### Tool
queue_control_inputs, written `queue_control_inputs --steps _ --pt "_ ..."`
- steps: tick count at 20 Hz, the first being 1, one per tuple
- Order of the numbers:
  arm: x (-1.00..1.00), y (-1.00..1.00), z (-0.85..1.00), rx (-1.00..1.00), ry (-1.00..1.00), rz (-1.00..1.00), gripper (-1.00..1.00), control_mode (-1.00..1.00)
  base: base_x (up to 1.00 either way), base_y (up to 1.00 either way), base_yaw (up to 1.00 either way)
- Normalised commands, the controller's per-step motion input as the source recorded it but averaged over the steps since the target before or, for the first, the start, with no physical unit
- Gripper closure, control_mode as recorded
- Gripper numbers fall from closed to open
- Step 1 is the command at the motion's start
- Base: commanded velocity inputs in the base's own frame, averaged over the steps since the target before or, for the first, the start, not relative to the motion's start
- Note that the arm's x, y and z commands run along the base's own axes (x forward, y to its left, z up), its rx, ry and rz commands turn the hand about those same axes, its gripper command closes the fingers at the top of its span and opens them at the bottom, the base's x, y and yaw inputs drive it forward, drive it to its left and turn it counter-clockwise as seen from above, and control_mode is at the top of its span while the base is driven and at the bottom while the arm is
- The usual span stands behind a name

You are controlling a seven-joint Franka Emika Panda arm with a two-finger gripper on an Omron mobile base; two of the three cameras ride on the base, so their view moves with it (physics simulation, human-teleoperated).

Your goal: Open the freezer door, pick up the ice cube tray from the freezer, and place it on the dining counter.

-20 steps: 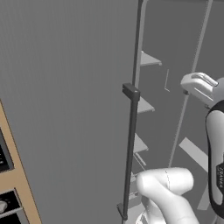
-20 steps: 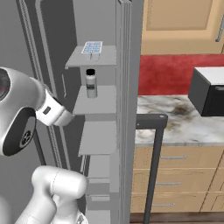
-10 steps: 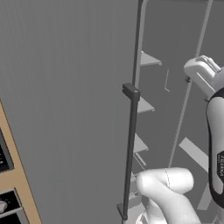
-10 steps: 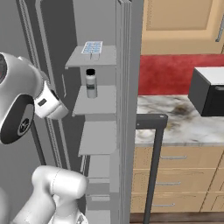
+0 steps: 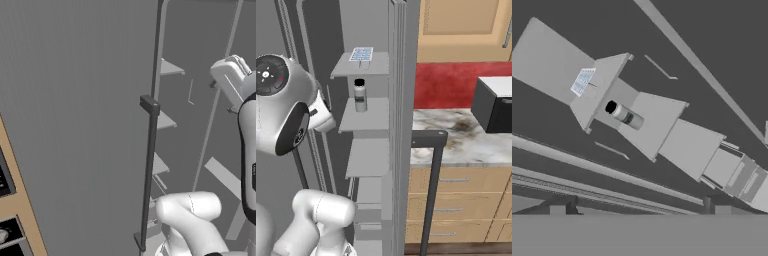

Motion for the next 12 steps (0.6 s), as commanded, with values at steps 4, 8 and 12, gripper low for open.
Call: queue_control_inputs --steps 4,8,12 --pt "0.39 0.00 0.05 0.13 0.00 -0.05 -1.00 -1.00 0.00 0.00 0.00" --pt "0.39 0.00 0.00 0.12 0.00 -0.07 -1.00 -1.00 0.00 0.00 0.00" --pt "0.39 0.00 0.02 0.14 0.00 -0.05 -1.00 -1.00 0.00 0.00 0.00"
